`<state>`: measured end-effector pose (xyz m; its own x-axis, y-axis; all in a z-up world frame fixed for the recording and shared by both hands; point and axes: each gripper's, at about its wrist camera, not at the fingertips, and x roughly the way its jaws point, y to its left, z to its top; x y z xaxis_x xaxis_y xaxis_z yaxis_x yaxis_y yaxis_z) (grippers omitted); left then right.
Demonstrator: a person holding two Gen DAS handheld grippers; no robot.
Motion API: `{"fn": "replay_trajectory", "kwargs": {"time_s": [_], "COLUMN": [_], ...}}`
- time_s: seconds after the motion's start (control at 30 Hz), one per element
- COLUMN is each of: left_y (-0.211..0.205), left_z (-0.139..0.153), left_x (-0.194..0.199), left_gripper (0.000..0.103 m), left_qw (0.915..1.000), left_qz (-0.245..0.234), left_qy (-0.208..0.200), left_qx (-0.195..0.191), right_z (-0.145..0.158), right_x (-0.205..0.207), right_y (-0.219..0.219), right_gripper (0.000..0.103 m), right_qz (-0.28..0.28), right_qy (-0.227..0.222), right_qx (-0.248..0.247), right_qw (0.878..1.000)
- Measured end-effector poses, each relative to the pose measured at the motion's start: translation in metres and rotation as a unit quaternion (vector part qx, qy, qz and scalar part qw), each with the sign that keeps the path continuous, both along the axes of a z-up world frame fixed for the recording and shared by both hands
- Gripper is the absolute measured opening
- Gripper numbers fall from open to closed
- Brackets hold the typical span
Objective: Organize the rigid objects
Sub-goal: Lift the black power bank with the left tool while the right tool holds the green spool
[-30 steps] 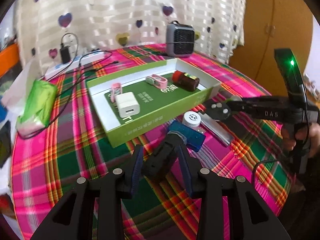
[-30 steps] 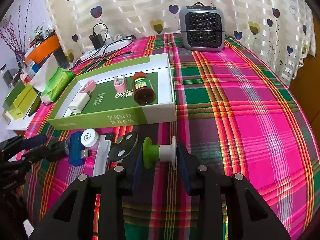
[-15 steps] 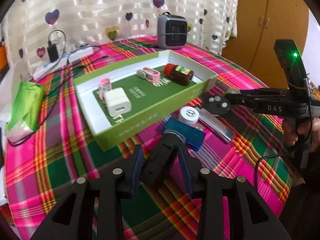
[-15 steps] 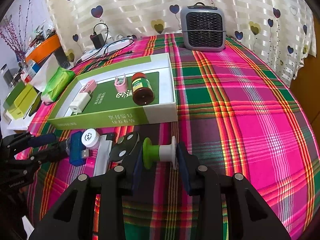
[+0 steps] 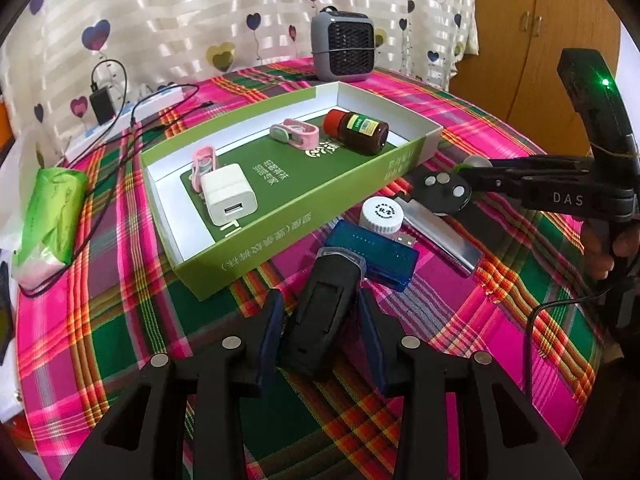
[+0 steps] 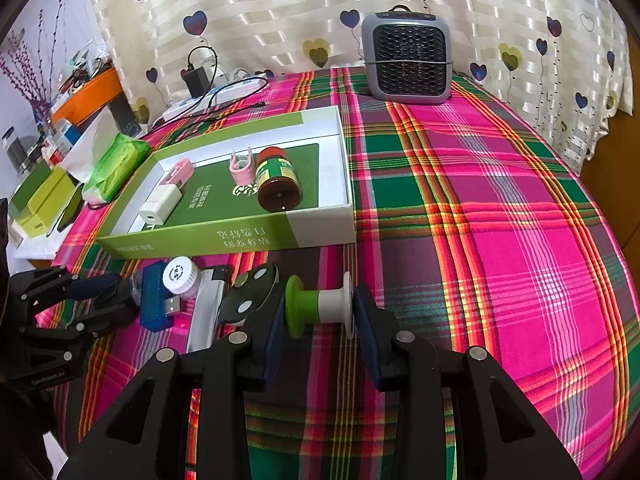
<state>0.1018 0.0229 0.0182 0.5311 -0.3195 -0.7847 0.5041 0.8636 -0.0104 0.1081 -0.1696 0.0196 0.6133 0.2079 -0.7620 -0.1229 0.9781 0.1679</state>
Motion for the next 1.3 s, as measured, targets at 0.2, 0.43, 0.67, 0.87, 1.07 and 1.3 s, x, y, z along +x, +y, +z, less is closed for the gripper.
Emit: {"fn": "replay_trajectory", "kwargs": {"time_s": [0.2, 0.43, 0.67, 0.87, 1.07, 1.3], "left_y": [-0.0004, -0.0032, -0.0029, 0.0003, 0.0007, -0.0011], "left_z": [-0.0007, -0.0008, -0.0007, -0.0003, -0.0003, 0.0], "left_x": [0.0017, 0.0014, 0.0016, 0.0022, 0.002, 0.0007], "left_gripper": [0.036, 0.036, 0.035, 0.026, 0.026, 0.026], "left_qw": [1.0, 0.9998, 0.9995, 0.999, 0.9989, 0.9989], "left_qz": [0.005, 0.017, 0.029, 0.044, 0.044, 0.044], "left_qy": [0.005, 0.004, 0.004, 0.003, -0.001, -0.003], "left_qx": [0.0, 0.008, 0.007, 0.006, 0.014, 0.016], "right_z": [0.0, -0.0001, -0.0002, -0.0004, -0.0006, -0.0009], "right_x": [-0.0002, -0.0003, -0.0004, -0.0005, -0.0003, -0.0003], "right_y": [-0.0002, -0.0002, -0.0001, 0.0, 0.0, 0.0001], "right_gripper": [0.035, 0.035, 0.035, 0.035, 0.035, 0.035], "right_qz": [0.0, 0.0, 0.0, 0.0, 0.0, 0.0], "right_qy": [0.0, 0.0, 0.0, 0.0, 0.0, 0.0], "right_qx": [0.0, 0.0, 0.0, -0.001, 0.0, -0.001], "right_qw": [1.0, 1.0, 1.0, 1.0, 1.0, 1.0]}}
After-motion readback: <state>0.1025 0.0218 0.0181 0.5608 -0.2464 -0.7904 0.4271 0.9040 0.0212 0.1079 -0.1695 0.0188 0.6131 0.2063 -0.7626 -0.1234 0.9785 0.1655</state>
